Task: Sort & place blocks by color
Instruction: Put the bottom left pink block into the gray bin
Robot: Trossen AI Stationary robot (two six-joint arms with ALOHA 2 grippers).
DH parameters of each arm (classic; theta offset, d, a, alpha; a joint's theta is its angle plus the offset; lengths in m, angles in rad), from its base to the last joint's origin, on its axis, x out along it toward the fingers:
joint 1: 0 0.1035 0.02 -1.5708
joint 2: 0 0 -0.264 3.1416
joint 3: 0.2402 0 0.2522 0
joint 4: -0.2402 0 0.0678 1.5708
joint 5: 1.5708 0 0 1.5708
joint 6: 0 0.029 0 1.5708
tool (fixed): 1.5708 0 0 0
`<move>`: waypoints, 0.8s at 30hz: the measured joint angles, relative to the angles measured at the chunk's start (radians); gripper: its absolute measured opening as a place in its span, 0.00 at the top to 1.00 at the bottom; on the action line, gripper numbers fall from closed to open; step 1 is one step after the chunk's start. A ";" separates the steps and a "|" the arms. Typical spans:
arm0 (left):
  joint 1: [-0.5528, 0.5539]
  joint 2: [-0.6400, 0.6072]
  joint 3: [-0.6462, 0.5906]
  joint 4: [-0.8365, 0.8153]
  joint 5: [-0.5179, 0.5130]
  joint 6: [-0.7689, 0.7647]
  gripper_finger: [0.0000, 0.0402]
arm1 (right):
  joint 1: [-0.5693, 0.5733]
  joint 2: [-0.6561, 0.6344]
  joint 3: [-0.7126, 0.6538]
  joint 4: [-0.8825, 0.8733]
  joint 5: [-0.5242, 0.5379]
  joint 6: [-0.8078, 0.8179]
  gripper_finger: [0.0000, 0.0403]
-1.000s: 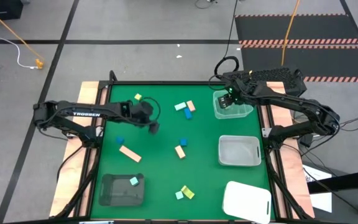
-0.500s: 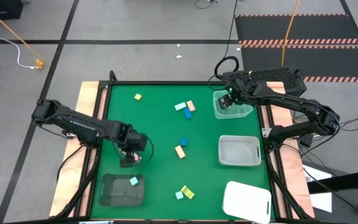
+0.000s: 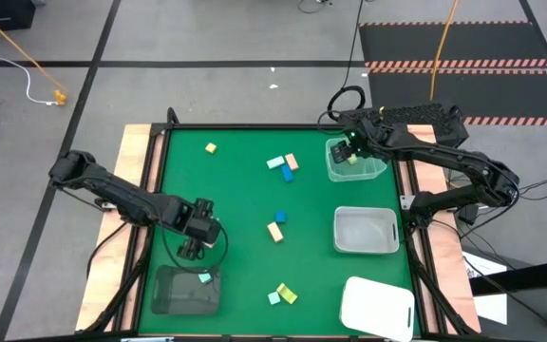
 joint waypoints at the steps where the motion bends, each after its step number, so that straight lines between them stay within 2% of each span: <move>1: 0.000 0.000 -0.001 0.000 0.000 -0.001 0.22 | 0.000 0.000 0.000 0.002 0.000 0.000 0.43; 9: 0.000 0.000 -0.114 0.069 0.027 -0.011 0.22 | 0.000 0.000 0.000 0.002 0.000 0.000 0.43; 13: 0.007 0.000 -0.164 0.162 0.022 -0.013 0.22 | 0.000 0.000 0.000 0.002 0.000 0.001 0.43; 17: 0.016 0.000 -0.207 0.192 -0.018 -0.085 0.22 | 0.000 0.000 0.000 0.002 0.000 0.002 0.43; 24: 0.013 -0.003 -0.238 0.198 -0.020 -0.216 0.23 | 0.000 0.000 0.000 0.002 0.000 0.003 0.43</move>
